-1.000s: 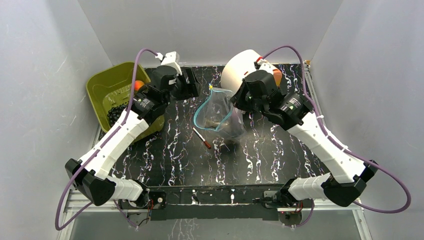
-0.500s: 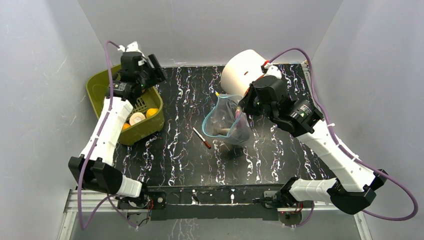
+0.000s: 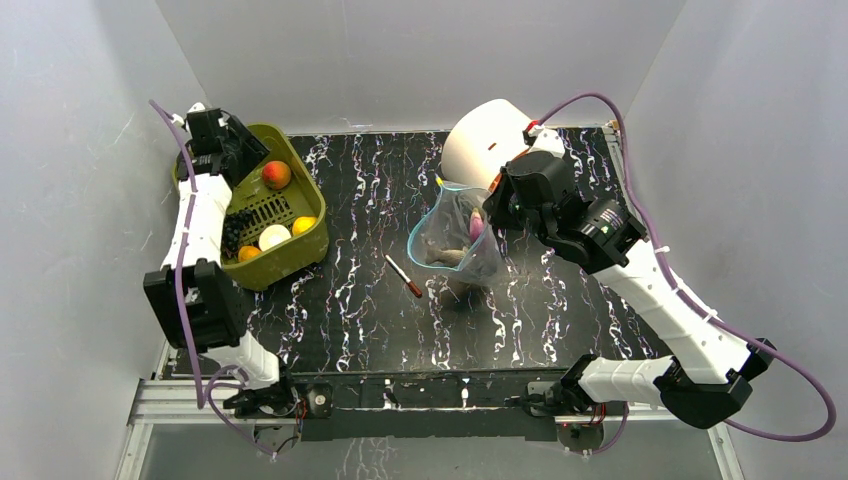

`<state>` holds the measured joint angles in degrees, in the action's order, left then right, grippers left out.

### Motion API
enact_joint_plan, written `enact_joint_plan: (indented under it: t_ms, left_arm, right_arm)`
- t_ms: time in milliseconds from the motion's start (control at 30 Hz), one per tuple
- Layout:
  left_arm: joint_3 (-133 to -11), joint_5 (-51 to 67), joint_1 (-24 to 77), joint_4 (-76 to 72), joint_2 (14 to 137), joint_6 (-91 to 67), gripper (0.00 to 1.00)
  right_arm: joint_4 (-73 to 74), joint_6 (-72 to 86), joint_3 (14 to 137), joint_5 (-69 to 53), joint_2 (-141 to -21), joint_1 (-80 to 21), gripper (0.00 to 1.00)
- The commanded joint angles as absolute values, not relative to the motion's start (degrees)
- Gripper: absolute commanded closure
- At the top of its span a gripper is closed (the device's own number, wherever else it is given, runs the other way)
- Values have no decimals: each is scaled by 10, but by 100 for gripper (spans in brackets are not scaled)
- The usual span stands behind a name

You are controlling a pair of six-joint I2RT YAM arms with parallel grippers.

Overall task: Place the food in the zip-top bag and seal the zipper
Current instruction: Pick up the fake fruit from the bin.

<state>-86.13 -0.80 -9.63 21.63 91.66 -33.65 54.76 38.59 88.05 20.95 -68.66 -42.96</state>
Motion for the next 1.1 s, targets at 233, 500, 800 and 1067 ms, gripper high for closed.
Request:
enact_joint_plan:
  t_ms: [233, 500, 800, 1067]
  left_arm:
    - [-867, 54, -138, 142, 1023, -295, 34]
    - [-918, 56, -142, 129, 1102, -264, 30]
    - [-966, 77, -143, 114, 1172, -281, 29]
    - [-988, 95, -143, 104, 1216, -300, 31]
  right_arm:
    - [548, 380, 940, 219, -702, -426, 100]
    - [567, 382, 974, 228, -723, -426, 100]
    - [582, 379, 1010, 236, -751, -427, 100]
    - [603, 374, 1036, 256, -762, -427, 100]
